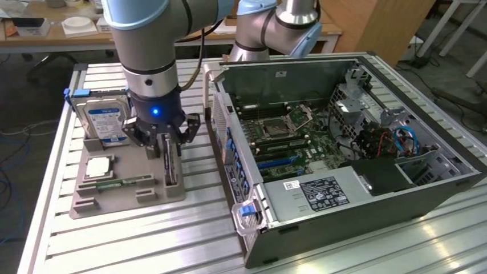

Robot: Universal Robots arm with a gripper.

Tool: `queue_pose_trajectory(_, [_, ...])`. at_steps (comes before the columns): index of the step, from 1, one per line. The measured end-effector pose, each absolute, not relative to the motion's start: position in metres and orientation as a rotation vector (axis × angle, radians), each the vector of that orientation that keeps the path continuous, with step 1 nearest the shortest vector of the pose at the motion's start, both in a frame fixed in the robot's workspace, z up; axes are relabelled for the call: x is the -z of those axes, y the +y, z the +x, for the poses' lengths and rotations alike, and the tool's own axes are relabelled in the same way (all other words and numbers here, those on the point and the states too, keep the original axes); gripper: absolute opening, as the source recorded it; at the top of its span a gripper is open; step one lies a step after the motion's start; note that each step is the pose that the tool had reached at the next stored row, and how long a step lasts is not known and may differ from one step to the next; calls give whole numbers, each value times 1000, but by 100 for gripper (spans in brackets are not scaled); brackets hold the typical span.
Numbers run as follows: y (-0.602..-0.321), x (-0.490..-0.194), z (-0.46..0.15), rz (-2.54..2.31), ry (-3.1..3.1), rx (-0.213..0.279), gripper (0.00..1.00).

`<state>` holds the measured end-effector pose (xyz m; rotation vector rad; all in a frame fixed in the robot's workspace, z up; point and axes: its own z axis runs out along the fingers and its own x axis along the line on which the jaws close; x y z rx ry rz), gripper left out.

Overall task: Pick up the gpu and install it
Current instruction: 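Pick up the gpu and move the gpu toward the slot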

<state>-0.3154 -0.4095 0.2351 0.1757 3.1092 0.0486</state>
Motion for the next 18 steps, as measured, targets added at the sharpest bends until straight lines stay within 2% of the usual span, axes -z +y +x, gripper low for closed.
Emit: queue_pose_trajectory(18, [-407, -234, -315, 180, 3109, -48, 49])
